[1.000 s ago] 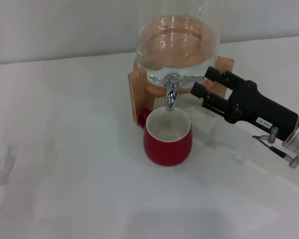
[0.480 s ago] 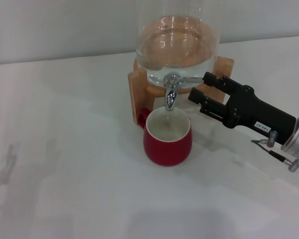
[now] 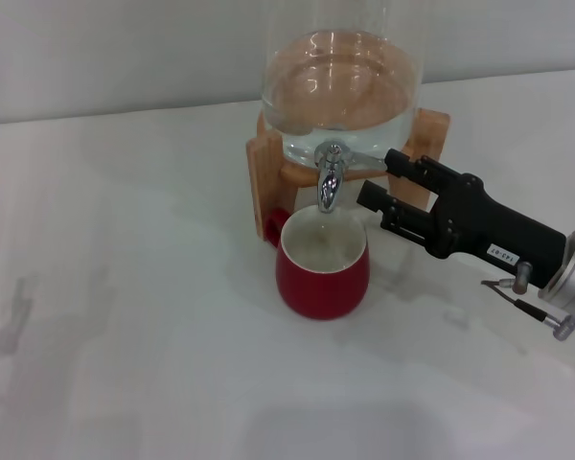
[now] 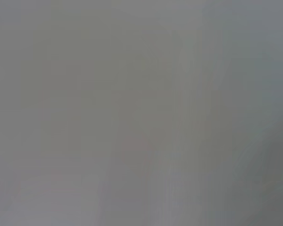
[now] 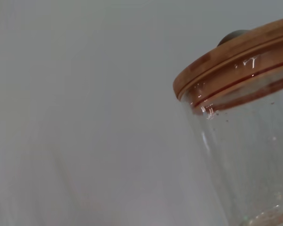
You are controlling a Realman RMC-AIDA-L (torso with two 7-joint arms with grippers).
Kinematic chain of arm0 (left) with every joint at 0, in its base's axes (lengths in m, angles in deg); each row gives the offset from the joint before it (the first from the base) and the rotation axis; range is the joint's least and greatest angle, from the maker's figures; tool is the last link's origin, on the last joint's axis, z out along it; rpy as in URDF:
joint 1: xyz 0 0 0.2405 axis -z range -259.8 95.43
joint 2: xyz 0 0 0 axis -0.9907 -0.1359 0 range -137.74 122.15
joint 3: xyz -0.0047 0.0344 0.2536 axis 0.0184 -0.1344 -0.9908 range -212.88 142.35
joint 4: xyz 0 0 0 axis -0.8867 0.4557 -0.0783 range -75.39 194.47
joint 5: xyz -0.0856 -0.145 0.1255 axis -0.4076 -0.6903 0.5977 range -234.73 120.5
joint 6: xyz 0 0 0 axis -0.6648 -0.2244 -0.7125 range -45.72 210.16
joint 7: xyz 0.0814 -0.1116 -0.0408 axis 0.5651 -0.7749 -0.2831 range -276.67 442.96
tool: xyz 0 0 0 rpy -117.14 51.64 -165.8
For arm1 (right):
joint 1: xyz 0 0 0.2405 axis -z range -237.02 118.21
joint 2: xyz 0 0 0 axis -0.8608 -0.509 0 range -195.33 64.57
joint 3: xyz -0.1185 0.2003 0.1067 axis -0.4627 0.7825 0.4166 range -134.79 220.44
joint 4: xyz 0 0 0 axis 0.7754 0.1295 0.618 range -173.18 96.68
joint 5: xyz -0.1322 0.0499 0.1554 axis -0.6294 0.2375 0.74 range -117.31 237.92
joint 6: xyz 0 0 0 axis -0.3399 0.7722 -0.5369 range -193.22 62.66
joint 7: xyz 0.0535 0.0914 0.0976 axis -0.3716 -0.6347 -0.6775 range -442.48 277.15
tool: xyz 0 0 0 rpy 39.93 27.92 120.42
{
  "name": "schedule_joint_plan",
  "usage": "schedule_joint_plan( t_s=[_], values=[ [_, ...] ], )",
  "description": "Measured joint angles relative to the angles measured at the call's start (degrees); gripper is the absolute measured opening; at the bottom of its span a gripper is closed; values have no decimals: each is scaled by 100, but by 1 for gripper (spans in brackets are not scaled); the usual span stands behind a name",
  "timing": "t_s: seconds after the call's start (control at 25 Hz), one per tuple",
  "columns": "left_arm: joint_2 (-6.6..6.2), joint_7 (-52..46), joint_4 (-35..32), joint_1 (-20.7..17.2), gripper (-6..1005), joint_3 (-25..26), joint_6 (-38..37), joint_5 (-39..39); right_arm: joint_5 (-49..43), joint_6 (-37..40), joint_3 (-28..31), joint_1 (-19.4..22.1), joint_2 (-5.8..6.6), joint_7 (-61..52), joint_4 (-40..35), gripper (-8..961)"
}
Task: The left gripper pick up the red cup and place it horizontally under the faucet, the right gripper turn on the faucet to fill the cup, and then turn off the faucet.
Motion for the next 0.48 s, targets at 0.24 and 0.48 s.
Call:
schedule_joint_plan(
  t_s=[0.24,0.48],
  values=[
    [-3,0,4,0,879,-13,0,2,-1,106,-30,1,0,0,0,707],
    [-4,0,5,10,880,-61,0,7,2,120,-151,9,-5,0,-1,707]
  ],
)
